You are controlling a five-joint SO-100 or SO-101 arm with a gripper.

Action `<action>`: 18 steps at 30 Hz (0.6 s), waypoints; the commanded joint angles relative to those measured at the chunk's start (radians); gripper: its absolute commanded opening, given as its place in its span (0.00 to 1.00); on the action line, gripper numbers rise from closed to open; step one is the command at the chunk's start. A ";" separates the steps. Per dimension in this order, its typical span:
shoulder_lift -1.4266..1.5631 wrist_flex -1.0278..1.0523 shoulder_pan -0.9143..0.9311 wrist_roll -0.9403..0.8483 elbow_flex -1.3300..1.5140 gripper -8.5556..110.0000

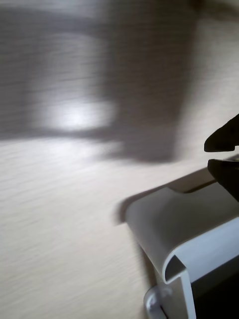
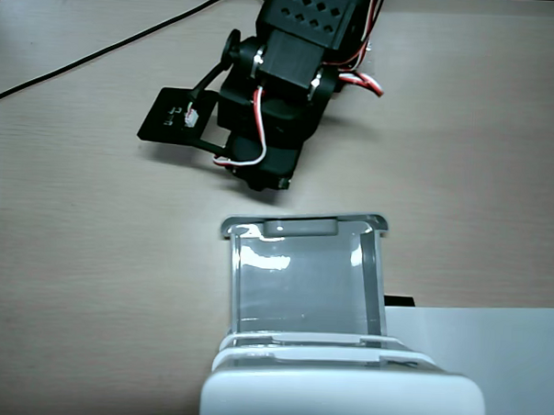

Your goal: Close drawer.

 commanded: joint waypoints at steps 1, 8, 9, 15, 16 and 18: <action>0.020 -0.014 0.009 0.005 -0.005 0.07; 0.029 -0.028 -0.015 0.018 0.028 0.07; 0.032 -0.028 -0.015 0.018 0.034 0.07; 0.043 -0.055 -0.012 0.006 0.092 0.07; 0.044 -0.061 -0.014 0.006 0.100 0.07; 0.044 -0.071 -0.025 0.008 0.109 0.07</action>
